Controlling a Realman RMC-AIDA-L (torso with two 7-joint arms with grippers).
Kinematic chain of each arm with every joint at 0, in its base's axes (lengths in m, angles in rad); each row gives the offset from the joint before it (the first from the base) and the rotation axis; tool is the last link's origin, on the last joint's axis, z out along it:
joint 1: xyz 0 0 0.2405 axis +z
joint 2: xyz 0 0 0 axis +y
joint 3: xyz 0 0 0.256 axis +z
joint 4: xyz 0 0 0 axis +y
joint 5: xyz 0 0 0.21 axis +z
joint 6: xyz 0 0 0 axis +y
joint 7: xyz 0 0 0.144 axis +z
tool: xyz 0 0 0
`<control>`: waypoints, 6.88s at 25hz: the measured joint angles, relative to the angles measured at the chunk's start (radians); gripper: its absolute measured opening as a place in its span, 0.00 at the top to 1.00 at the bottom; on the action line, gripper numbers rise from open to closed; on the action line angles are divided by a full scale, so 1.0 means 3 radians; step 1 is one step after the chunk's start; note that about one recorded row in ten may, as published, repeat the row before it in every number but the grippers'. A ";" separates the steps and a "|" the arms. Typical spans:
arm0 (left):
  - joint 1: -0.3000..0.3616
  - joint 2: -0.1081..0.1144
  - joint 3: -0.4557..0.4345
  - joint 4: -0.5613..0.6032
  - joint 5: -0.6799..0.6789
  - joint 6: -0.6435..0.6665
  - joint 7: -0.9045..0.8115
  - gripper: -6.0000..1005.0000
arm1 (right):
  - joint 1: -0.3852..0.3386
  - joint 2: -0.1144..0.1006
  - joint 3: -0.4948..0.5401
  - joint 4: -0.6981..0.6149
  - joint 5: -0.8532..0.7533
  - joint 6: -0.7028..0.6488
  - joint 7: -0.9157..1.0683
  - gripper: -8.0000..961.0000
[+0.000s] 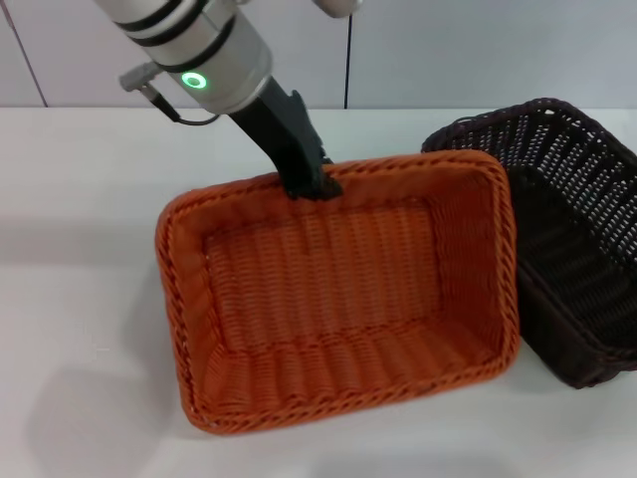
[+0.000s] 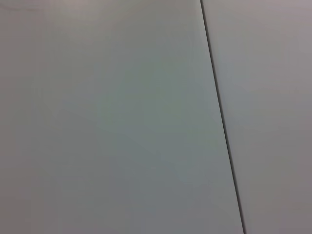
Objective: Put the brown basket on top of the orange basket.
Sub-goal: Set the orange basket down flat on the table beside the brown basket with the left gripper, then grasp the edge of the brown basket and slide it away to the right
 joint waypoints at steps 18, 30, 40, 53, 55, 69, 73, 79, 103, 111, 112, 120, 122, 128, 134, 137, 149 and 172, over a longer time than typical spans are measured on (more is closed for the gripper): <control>0.0038 -0.0002 0.0287 0.0057 -0.0125 -0.0183 -0.0312 0.74 | -0.0007 -0.0012 0.0008 -0.0007 0.0001 0.0038 0.0000 0.36; 0.0280 0.0009 0.0275 0.0395 -0.0071 -0.0549 -0.0327 0.34 | -0.0010 -0.0013 0.0027 0.0003 0.0001 0.0106 0.0000 0.36; 0.0896 -0.0006 0.0341 0.0713 -0.0587 -0.1707 -0.0283 0.13 | -0.0080 -0.0040 -0.0566 -0.0251 -0.0064 0.0411 0.0597 0.36; 0.1914 -0.0008 0.1488 0.0699 -0.2192 -0.4324 0.0599 0.13 | -0.0495 -0.0548 -0.2202 -0.2159 -0.2785 0.0167 0.4355 0.36; 0.1938 -0.0008 0.1601 0.0699 -0.2211 -0.4495 0.0600 0.13 | -0.0472 -0.0581 -0.2078 -0.2478 -0.3320 -0.0194 0.4604 0.36; 0.1836 0.0004 0.2678 0.0185 -0.1954 -0.6764 -0.0778 0.14 | -0.0410 -0.0628 -0.1872 -0.2856 -0.4795 -0.1371 0.4334 0.37; 0.1815 0.0007 0.2706 0.0070 -0.1757 -0.6926 -0.1118 0.14 | -0.0428 -0.0606 -0.1983 -0.2767 -0.4896 -0.1345 0.4258 0.37; 0.1668 0.0013 0.2694 -0.0587 -0.1043 -0.7512 -0.2391 0.14 | -0.0447 -0.0584 -0.2169 -0.2699 -0.5073 -0.1373 0.4236 0.37; 0.1183 0.0010 0.2546 -0.1226 -0.1026 -0.7691 -0.2679 0.14 | -0.0488 -0.0431 -0.2872 -0.2709 -0.5183 -0.2682 0.3736 0.36; 0.1180 0.0012 0.2514 -0.1244 -0.1028 -0.7692 -0.2679 0.14 | -0.0461 -0.0376 -0.2928 -0.2806 -0.5159 -0.2701 0.3647 0.37; 0.1180 0.0012 0.2514 -0.1244 -0.1028 -0.7692 -0.2679 0.14 | -0.0448 -0.0384 -0.2858 -0.2813 -0.5158 -0.2689 0.3628 0.37; 0.1154 0.0009 0.2476 -0.1334 -0.1033 -0.7694 -0.2677 0.14 | -0.0231 -0.0468 -0.2117 -0.3029 -0.5148 -0.2097 0.3587 0.37; 0.1155 0.0006 0.2476 -0.1352 -0.1033 -0.7716 -0.2678 0.14 | -0.0202 -0.0469 -0.2096 -0.3037 -0.5148 -0.1964 0.3592 0.37; 0.1176 -0.0003 0.2491 -0.1369 -0.1034 -0.7728 -0.2679 0.14 | -0.0050 -0.0465 -0.2151 -0.2942 -0.5147 -0.1163 0.3571 0.37; 0.1200 -0.0008 0.2498 -0.1389 -0.1045 -0.7729 -0.2717 0.14 | 0.0058 -0.0469 -0.2281 -0.2721 -0.5146 -0.0939 0.3496 0.37; 0.1230 -0.0013 0.2507 -0.1403 -0.1055 -0.7745 -0.2748 0.14 | 0.0089 -0.0462 -0.2412 -0.2616 -0.5164 -0.0889 0.3463 0.37; 0.1255 -0.0016 0.2523 -0.1379 -0.1059 -0.7774 -0.2753 0.14 | 0.0193 -0.0508 -0.2756 -0.2001 -0.5190 -0.0386 0.3348 0.38; 0.1145 -0.0020 0.2517 -0.1550 -0.1057 -0.7776 -0.2759 0.14 | 0.0056 -0.0808 -0.2366 -0.2052 -0.5371 -0.1459 0.3424 0.66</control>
